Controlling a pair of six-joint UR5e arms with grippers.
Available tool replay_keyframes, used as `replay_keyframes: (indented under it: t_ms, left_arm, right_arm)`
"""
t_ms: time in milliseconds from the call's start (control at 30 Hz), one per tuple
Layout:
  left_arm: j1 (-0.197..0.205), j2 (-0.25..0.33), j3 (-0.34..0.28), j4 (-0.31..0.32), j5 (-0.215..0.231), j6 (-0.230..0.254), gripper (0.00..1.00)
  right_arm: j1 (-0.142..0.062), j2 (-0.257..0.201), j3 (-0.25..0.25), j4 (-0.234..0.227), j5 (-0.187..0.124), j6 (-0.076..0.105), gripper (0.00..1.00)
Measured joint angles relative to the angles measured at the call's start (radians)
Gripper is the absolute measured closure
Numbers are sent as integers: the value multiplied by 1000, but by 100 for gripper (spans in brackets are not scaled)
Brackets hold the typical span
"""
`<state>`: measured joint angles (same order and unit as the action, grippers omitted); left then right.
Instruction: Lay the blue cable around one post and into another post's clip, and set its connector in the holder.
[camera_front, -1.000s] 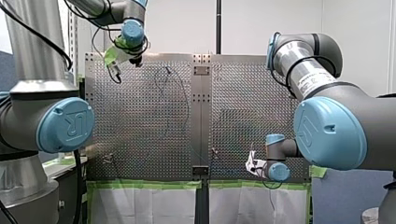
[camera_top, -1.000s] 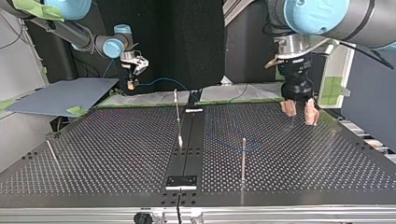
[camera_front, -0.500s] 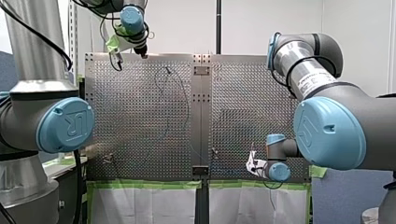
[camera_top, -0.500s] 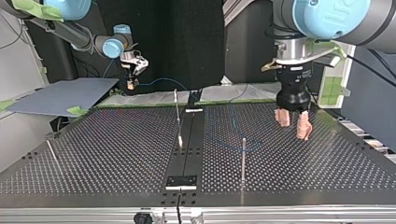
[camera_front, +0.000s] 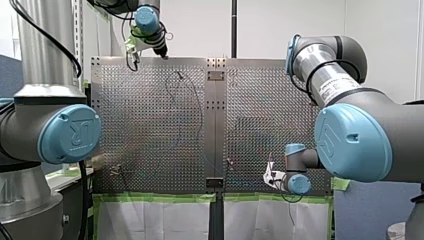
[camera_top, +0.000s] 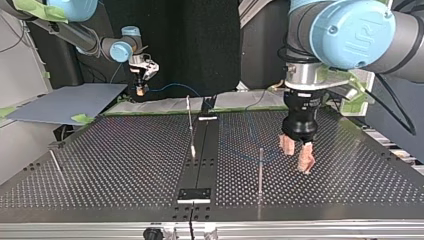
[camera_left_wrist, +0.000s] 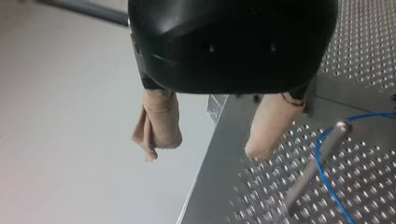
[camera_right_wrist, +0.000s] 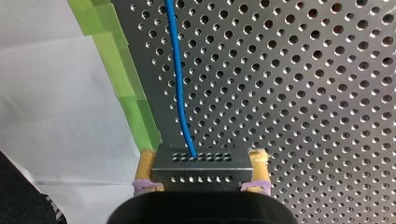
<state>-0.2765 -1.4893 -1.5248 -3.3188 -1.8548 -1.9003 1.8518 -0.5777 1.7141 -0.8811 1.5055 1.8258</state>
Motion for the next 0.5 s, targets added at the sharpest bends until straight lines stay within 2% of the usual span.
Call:
replay_keyframes:
  t_ms: [200,500]
  left_arm:
    - [-9,0,61,-23,56,61,0]
    - [-23,0,94,-40,69,149,0]
  right_arm:
    - [1,0,0,0,-1,0,100]
    - [0,0,-1,4,-1,0,100]
